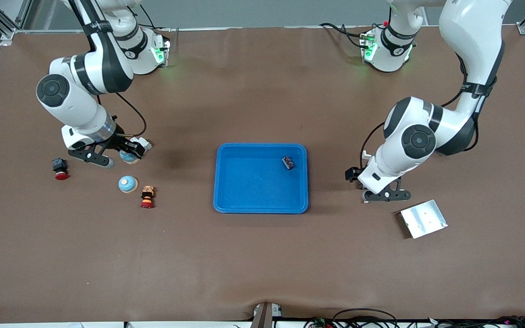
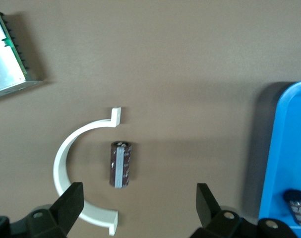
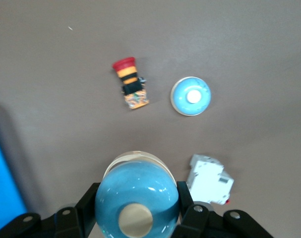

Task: Place electrolytic capacitor and blue bell in tray
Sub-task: 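Lift the bell with the right gripper while the left gripper reaches the capacitor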

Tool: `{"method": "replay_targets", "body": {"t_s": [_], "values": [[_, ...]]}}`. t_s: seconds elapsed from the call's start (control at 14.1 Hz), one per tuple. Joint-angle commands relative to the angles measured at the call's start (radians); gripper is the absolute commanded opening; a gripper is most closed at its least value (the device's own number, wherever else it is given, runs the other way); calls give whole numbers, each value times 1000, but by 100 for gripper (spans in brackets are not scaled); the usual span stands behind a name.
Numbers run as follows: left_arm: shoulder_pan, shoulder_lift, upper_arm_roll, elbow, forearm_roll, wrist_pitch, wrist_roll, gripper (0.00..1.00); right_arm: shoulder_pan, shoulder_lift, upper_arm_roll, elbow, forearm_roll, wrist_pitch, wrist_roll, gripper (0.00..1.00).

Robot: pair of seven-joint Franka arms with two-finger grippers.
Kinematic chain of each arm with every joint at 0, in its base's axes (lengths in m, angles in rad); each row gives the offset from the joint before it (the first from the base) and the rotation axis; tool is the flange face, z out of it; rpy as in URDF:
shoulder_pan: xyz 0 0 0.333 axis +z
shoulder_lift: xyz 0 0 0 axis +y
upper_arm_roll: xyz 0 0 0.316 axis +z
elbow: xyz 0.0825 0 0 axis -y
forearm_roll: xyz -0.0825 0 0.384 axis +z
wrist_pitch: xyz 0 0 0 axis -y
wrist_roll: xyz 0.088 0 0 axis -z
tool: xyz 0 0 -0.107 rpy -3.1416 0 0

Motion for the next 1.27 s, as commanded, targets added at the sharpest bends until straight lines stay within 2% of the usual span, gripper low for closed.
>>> {"method": "replay_targets", "body": {"t_s": [0.0, 0.21, 0.57, 0.99, 1.2], "values": [[26, -18, -5, -67, 16, 76, -2, 100, 53, 36, -8, 73, 11, -35, 112, 0], [43, -4, -4, -86, 24, 87, -2, 100, 96, 62, -8, 93, 8, -24, 215, 0], [47, 60, -2, -86, 22, 151, -10, 100, 236, 181, -9, 223, -14, -24, 485, 0], [46, 106, -1, -92, 24, 177, -12, 100, 377, 338, -9, 330, -171, -23, 879, 0], [46, 109, 1, -106, 25, 177, -19, 100, 426, 420, -11, 404, -185, -21, 1010, 0]]}}
